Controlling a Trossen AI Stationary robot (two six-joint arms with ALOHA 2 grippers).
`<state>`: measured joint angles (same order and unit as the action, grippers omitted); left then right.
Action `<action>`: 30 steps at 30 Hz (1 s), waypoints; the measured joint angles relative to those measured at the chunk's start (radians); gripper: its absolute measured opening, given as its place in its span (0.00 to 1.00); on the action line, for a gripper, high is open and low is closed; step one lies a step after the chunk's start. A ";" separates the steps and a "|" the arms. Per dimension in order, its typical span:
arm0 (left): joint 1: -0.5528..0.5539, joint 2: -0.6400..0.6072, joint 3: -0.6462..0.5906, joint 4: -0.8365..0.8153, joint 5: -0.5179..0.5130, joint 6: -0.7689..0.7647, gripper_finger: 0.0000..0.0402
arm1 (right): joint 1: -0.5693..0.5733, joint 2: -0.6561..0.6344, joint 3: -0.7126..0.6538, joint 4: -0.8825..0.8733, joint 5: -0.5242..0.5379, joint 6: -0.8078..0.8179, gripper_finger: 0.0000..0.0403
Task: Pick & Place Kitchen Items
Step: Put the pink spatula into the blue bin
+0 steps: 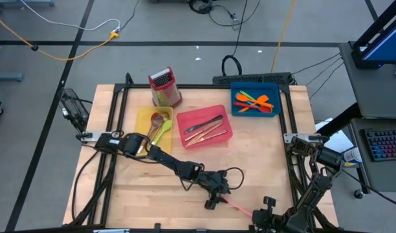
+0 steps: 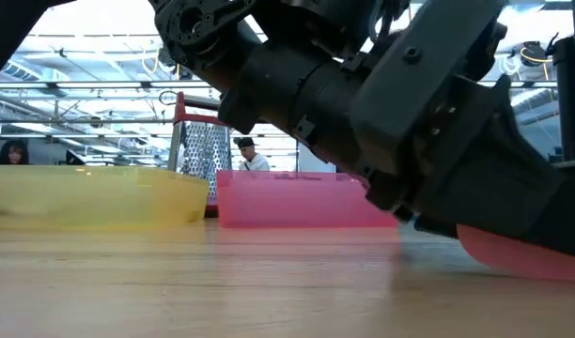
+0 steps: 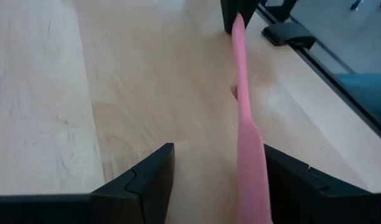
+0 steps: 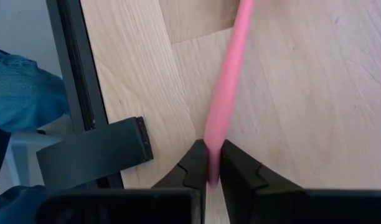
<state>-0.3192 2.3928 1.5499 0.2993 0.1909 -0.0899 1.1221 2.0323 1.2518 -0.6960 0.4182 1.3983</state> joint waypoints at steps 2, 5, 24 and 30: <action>-0.005 -0.003 0.000 -0.017 0.000 0.012 0.52 | -0.001 0.000 0.000 0.000 0.001 0.001 0.05; -0.010 -0.003 0.000 -0.015 0.000 0.030 0.42 | -0.001 0.000 0.000 0.000 0.003 0.003 0.05; -0.024 -0.007 -0.001 -0.010 -0.011 0.002 0.05 | -0.010 -0.032 -0.001 0.004 0.084 0.064 0.34; -0.024 -0.034 -0.001 0.042 -0.042 0.021 0.05 | -0.066 -0.052 -0.001 -0.013 0.105 -0.011 0.37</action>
<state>-0.3427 2.3592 1.5485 0.3418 0.1493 -0.0684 1.0560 1.9800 1.2504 -0.7092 0.5235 1.3871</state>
